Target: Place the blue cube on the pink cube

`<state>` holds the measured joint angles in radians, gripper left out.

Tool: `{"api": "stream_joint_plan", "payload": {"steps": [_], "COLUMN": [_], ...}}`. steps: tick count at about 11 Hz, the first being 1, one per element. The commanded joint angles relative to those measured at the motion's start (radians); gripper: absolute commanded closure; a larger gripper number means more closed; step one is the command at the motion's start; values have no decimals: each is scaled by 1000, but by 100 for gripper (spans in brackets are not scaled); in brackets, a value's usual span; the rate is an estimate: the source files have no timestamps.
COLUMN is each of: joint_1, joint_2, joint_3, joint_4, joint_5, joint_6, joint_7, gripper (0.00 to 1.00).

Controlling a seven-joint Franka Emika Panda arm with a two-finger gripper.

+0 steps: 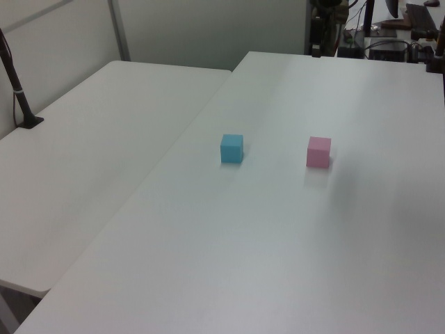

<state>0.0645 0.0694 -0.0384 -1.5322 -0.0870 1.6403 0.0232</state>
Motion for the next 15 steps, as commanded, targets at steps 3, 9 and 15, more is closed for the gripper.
{"api": "stream_joint_plan", "payload": {"steps": [3,9,15], "joint_1": [-20,-8,46], "joint_2": [-34,-39,27], "joint_3": [-2,-3,8], "joint_4": [12,10,10], "joint_5": [81,84,153], "joint_6": [-114,-116,-23], "joint_7": [8,6,0], "gripper": [0,0,0]}}
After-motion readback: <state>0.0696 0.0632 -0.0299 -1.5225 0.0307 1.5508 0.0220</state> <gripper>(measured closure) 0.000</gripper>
